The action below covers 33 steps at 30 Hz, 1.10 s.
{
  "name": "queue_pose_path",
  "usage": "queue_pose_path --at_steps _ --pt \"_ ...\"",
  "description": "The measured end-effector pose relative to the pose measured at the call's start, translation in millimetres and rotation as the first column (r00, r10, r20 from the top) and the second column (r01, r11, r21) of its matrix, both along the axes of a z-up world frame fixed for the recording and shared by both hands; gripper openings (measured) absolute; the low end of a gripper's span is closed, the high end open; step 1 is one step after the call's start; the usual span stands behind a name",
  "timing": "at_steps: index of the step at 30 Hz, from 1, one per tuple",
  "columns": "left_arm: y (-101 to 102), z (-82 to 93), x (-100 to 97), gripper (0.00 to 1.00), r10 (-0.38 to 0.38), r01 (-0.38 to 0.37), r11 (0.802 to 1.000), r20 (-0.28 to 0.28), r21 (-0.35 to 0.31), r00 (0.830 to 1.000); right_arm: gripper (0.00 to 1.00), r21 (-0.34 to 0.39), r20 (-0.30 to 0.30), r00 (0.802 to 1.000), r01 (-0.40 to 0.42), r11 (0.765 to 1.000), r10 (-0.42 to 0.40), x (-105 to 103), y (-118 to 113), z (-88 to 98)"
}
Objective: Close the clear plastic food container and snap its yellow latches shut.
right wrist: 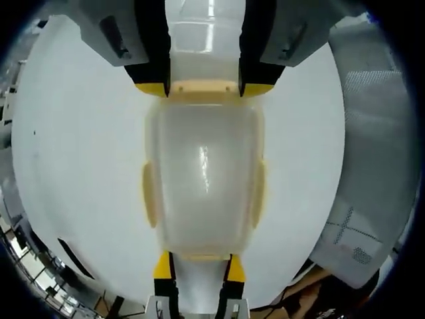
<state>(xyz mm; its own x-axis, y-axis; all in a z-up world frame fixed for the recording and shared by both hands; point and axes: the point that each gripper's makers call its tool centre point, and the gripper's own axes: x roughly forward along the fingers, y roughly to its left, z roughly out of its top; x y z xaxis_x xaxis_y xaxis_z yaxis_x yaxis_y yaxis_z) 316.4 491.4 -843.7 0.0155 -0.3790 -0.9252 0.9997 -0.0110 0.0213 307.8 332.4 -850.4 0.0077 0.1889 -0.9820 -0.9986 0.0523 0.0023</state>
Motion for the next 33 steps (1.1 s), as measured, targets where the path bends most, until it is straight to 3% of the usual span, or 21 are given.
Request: queue_pose_path --at_steps 1,12,19,25,33 --pt "-1 -0.3 -0.7 0.33 0.013 -0.013 1.0 -0.002 -0.006 1.0 0.36 -0.003 0.003 0.999 -0.034 0.999 0.034 0 0 0.3" --pt "-2 -0.7 -2.3 0.33 -0.004 0.004 1.0 -0.001 -0.001 1.0 0.36 0.016 0.007 0.999 -0.031 0.999 0.031 -2 -1 0.5" --pt "0 0.2 -3.3 0.33 -0.003 0.003 1.0 -0.002 -0.03 1.0 0.36 0.007 -0.008 0.999 -0.037 0.999 0.037 -2 0 1.6" --pt "14 1.5 -5.7 0.33 0.008 -0.008 1.0 0.0 -0.006 1.0 0.36 0.063 -0.028 0.999 -0.029 0.998 0.031 -5 12 10.5" --pt "18 20.3 -12.1 0.33 0.027 -0.028 0.999 -0.016 -0.029 1.0 0.36 0.094 -0.032 0.998 -0.044 0.995 0.048 -9 16 27.4"
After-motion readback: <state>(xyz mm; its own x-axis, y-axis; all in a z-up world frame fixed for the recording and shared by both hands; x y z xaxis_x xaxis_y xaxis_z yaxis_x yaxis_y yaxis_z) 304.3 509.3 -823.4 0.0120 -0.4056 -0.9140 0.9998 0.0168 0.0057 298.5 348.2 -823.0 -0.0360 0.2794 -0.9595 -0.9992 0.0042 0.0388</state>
